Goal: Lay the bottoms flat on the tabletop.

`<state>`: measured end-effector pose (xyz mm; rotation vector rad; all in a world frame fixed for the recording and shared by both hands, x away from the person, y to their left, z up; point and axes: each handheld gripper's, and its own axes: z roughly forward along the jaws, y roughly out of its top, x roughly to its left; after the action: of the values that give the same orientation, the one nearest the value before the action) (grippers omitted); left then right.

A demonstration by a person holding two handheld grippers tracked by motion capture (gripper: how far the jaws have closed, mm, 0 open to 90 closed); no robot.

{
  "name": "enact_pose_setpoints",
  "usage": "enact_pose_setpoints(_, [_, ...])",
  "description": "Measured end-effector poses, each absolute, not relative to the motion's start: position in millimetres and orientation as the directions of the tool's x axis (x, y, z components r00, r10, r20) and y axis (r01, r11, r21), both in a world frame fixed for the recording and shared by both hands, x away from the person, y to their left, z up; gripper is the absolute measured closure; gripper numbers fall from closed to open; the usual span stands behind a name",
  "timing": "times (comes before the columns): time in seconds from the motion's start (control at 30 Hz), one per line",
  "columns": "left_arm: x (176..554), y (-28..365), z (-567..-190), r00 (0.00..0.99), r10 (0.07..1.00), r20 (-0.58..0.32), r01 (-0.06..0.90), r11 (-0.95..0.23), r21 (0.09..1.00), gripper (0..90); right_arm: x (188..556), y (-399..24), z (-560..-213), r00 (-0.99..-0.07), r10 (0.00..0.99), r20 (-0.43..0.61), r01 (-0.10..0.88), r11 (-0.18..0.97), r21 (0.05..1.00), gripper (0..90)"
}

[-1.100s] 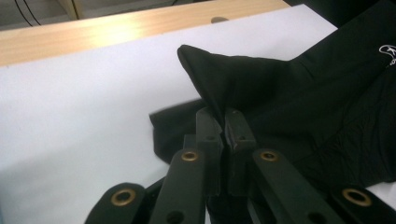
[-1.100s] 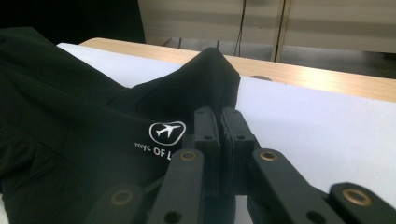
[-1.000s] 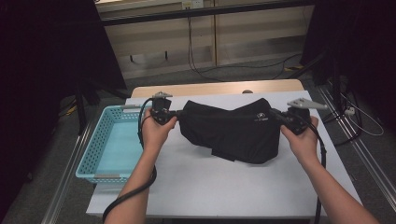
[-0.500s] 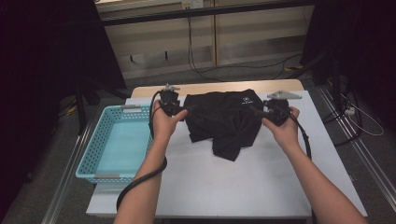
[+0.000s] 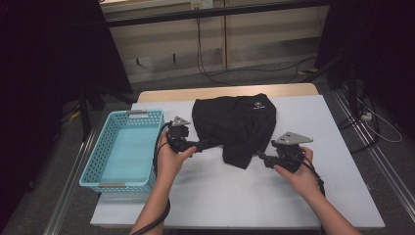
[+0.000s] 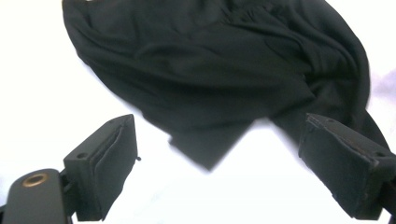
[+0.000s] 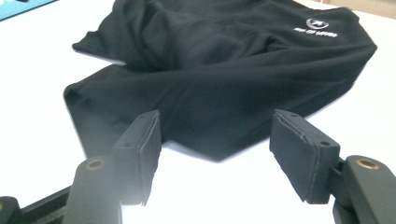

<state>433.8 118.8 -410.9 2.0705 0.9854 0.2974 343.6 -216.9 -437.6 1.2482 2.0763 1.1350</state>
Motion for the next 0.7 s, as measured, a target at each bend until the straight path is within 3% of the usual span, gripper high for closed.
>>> enact_pose_setpoints(0.3, [417, 121, -432, 0.677, 0.727, -0.115, 0.547, -0.393, 0.739, 11.1, 337, -206, -448, -0.533, 0.845, 0.048, 0.511, 0.276, 0.814, 36.8])
enact_pose_setpoints(0.57, [411, 116, -428, 0.693, 0.713, -0.106, 0.528, -0.402, 0.748, 11.0, 332, -191, -448, -0.584, 0.809, 0.062, 0.504, 0.302, 0.809, 62.6])
enact_pose_setpoints(0.7, [411, 117, -425, 0.690, 0.717, -0.097, 0.522, -0.401, 0.753, 11.0, 331, -180, -450, -0.621, 0.781, 0.067, 0.504, 0.332, 0.797, 66.4])
